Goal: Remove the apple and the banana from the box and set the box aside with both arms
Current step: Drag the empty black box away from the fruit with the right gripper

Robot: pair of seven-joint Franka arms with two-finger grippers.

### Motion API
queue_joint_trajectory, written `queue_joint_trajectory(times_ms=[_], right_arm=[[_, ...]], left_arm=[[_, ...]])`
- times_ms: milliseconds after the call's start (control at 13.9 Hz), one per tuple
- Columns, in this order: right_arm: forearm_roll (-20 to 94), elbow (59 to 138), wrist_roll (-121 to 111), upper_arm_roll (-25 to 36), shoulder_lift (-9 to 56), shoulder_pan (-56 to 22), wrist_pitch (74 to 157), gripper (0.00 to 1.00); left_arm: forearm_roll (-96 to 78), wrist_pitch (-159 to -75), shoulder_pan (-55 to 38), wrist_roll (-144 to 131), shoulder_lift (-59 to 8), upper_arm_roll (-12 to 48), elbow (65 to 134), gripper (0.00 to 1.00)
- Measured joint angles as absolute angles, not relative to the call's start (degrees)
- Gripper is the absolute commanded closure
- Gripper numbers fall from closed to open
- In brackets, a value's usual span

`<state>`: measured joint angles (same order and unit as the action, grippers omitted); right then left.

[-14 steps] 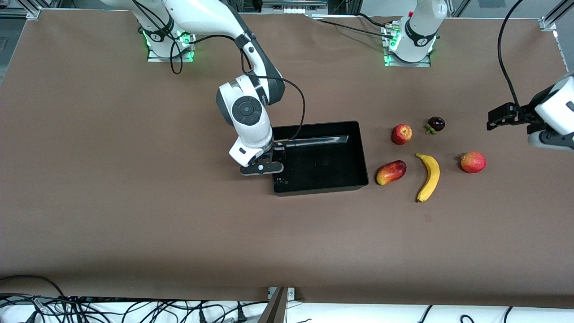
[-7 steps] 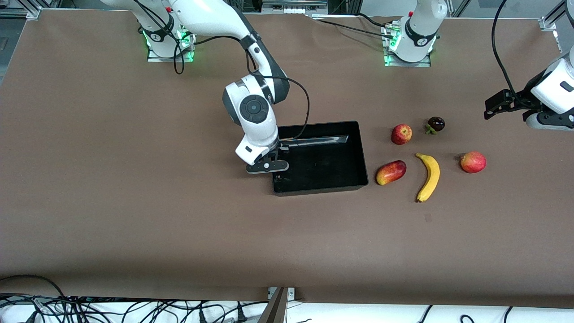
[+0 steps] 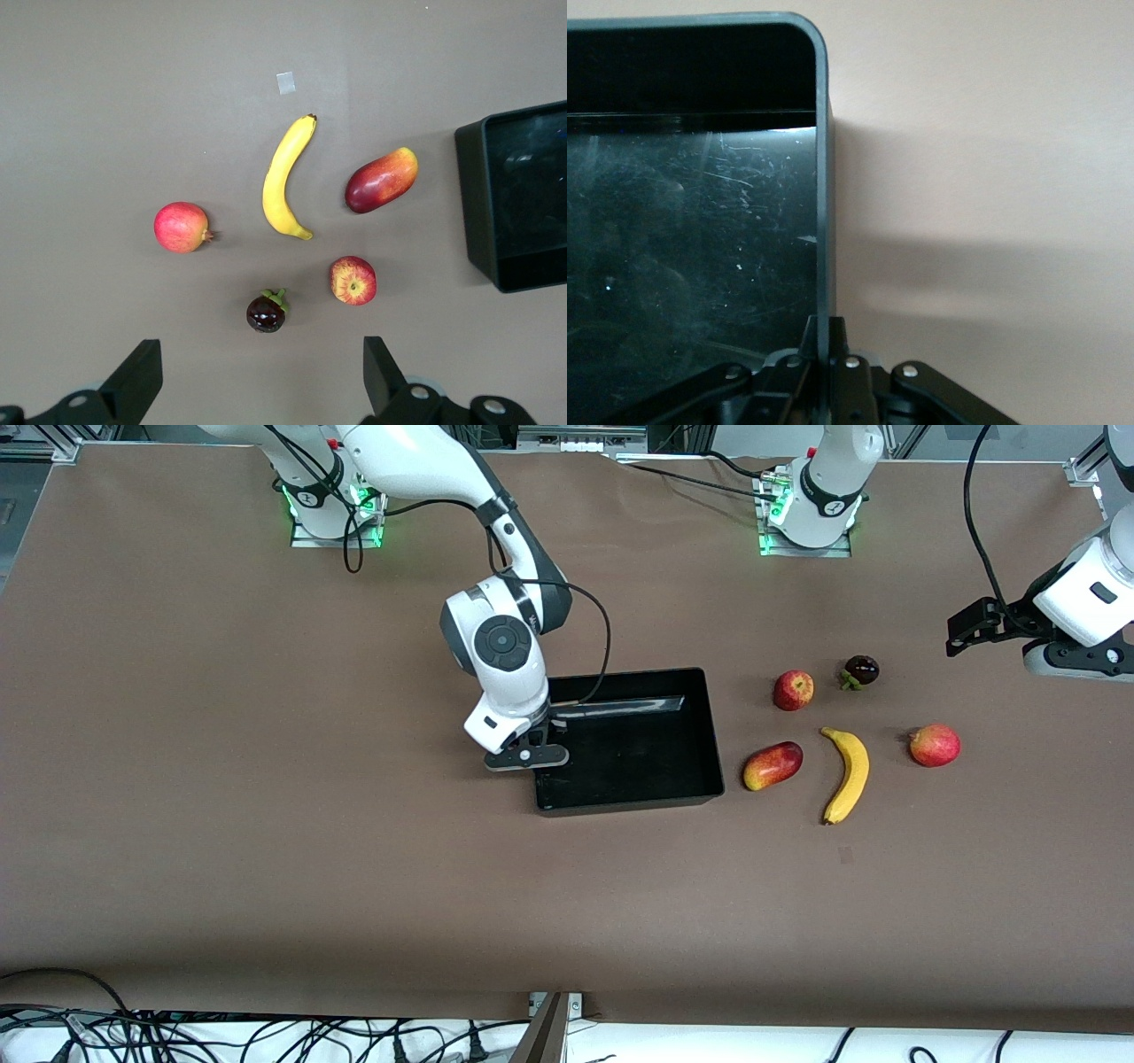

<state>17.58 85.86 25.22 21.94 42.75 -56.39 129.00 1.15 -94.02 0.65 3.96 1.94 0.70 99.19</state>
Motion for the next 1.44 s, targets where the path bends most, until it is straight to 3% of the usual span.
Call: queue_joint_trajectory(times_ms=[502,718,1077,1435], right_arm=[[17.56,85.15,6.09,26.76,33.14,-39.95,110.87,1.0],[17.57,90.45,-7.18,30.66,27.51,-34.97,108.84,1.0],[17.58,108.37,-22.06,38.5,19.65,-34.74,118.31,1.0],[17.58,122.51,-23.39,39.35,19.02,-34.82,133.34,1.0]], left_arm=[[1.15,-93.78,0.35,3.91,2.1,0.88,98.56,0.0],[1.15,-91.74,0.13,3.91,2.21,0.91,98.51,0.0],[1.15,-90.59,-0.07,3.9,2.51,0.99,97.99,0.0],[1.14,-89.81,-0.17,3.9,2.52,2.12,96.85,0.0]])
